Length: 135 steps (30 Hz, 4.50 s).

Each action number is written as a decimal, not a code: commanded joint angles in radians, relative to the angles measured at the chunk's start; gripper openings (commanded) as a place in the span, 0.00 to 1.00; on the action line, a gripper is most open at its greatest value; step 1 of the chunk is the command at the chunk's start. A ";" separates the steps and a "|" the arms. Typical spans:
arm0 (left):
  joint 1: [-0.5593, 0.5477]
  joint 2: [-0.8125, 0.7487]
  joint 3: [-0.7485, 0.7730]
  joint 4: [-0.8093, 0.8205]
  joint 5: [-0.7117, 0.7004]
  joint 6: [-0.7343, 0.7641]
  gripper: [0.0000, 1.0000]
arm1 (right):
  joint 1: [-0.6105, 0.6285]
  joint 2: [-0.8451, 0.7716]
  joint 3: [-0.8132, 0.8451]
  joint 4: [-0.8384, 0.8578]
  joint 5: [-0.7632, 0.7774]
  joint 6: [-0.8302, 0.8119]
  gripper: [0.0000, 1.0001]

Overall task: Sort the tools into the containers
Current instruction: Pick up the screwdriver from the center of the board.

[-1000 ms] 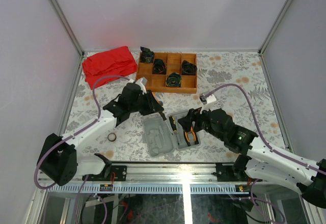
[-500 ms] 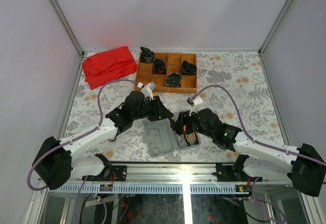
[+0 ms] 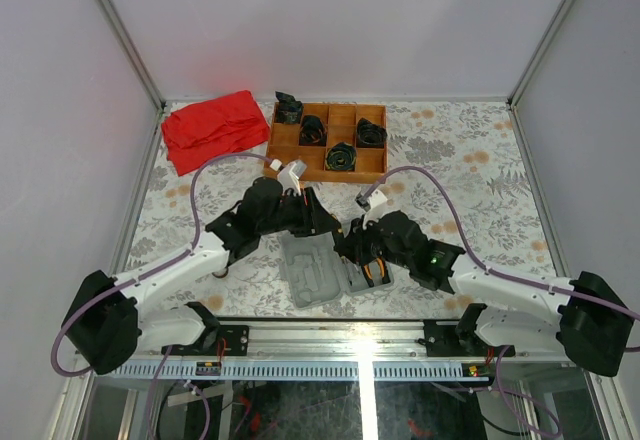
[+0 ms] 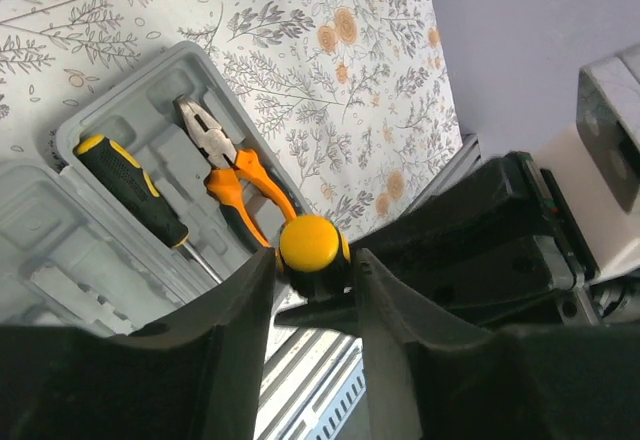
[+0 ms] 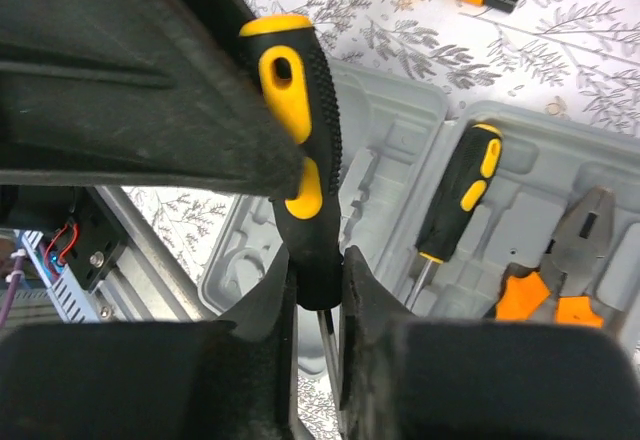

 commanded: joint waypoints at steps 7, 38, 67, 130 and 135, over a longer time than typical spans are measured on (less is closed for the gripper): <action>-0.004 -0.116 0.065 -0.090 -0.097 0.063 0.69 | -0.004 -0.087 0.049 -0.019 0.189 -0.034 0.00; 0.011 -0.278 0.170 -0.349 -0.222 0.222 1.00 | -0.004 -0.338 -0.145 0.231 -0.291 -0.999 0.00; -0.082 -0.098 0.162 -0.355 0.112 0.312 0.92 | -0.004 -0.221 0.088 -0.307 -0.252 -1.674 0.00; -0.166 -0.334 -0.039 -0.161 -0.303 0.185 0.00 | -0.004 -0.272 -0.014 0.259 0.182 0.148 0.69; -0.166 -0.326 -0.062 -0.114 -0.282 0.160 0.00 | -0.004 -0.203 -0.036 0.332 0.297 0.454 0.69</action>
